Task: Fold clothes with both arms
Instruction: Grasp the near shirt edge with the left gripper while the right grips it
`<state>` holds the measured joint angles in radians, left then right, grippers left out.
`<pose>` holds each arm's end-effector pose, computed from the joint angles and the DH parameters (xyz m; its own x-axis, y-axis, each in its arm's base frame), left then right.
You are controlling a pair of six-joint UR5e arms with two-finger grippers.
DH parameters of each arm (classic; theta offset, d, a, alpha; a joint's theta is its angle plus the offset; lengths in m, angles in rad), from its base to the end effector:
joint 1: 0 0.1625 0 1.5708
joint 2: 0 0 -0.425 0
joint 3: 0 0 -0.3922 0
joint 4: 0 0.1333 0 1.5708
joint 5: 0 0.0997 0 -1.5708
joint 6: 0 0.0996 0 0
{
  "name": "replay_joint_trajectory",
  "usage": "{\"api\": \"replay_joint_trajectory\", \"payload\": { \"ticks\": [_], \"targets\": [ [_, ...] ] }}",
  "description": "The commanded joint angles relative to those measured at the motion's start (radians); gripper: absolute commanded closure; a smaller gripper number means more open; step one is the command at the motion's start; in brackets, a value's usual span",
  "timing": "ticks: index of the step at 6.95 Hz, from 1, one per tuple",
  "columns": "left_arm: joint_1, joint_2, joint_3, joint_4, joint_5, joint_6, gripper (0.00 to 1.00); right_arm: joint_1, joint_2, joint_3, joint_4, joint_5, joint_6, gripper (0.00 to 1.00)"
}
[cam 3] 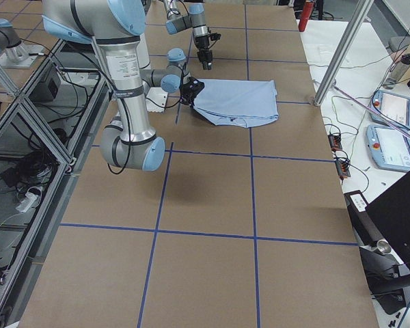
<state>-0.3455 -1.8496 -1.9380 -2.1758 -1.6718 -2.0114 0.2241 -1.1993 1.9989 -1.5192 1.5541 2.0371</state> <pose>0.4810 -0.3041 0.2715 0.1623 -0.5094 -0.8451 0.3494 0.8306 -0.4335 -0.5240 -0.2579 0.2679 0.4686 0.5679 0.6767 -0.4983 0.8024 -0.3283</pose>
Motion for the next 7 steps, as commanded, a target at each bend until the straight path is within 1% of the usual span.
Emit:
{"api": "replay_joint_trajectory", "payload": {
  "ticks": [1, 2, 4, 7],
  "targets": [
    [0.078, -0.03, -0.021, 0.192, 0.069, -0.015, 0.39, 0.0, 0.0, 0.003, -0.001, 0.006, 0.0, 1.0],
    [0.104, -0.028, -0.004, 0.203, 0.078, -0.023, 0.39, 0.0, 0.0, 0.001, -0.001, 0.006, -0.002, 1.0],
    [0.126, -0.028, 0.01, 0.287, 0.083, -0.027, 0.39, -0.002, 0.001, 0.003, -0.001, 0.006, 0.0, 1.0],
    [0.131, -0.028, 0.027, 0.29, 0.083, -0.029, 0.39, 0.0, 0.001, 0.003, 0.001, 0.006, -0.002, 1.0]
  ]
}}
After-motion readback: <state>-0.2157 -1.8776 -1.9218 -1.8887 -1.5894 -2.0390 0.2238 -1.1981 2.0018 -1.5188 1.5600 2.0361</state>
